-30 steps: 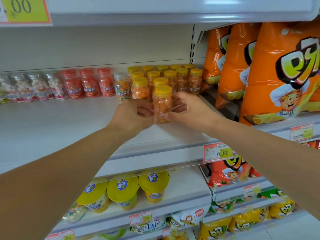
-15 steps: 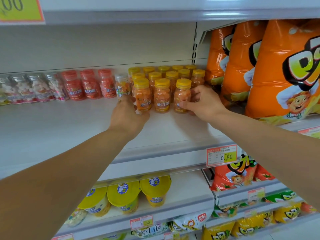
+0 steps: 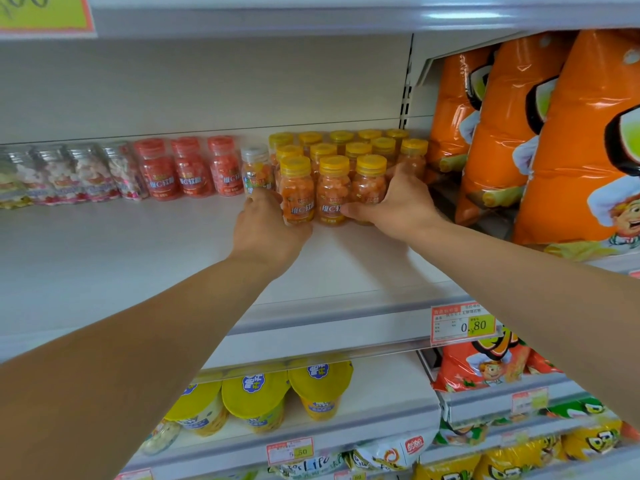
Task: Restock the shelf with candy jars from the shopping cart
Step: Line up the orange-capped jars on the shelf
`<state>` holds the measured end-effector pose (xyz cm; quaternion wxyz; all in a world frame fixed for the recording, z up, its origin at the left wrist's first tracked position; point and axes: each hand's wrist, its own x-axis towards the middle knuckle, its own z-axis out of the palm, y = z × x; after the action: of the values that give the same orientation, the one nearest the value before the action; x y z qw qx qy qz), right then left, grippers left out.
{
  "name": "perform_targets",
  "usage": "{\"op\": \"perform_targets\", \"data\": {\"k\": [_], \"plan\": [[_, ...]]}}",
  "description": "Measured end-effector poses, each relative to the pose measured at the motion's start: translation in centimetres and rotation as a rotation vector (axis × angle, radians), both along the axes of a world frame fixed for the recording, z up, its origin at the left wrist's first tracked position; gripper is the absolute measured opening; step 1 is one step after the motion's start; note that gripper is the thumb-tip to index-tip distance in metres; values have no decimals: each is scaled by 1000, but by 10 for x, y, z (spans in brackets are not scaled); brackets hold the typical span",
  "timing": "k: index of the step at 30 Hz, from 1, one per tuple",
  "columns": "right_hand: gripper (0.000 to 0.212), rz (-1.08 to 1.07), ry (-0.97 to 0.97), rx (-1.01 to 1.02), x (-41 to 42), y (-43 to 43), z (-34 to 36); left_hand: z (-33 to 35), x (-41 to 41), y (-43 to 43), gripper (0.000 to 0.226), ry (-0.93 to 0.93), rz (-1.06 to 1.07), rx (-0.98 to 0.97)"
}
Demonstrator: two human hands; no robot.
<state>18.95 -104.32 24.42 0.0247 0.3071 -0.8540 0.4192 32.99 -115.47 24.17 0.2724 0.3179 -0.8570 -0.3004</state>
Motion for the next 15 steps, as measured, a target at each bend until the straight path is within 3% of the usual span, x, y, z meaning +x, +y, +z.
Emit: {"op": "perform_targets", "data": {"k": [8,15], "plan": [[82,2,3,13,2,-3,0,-1,1,-4,50,-18,-9,4],[38,23,74,-56,35,19,7,8,23,1,49,-61,-48,-23]]}}
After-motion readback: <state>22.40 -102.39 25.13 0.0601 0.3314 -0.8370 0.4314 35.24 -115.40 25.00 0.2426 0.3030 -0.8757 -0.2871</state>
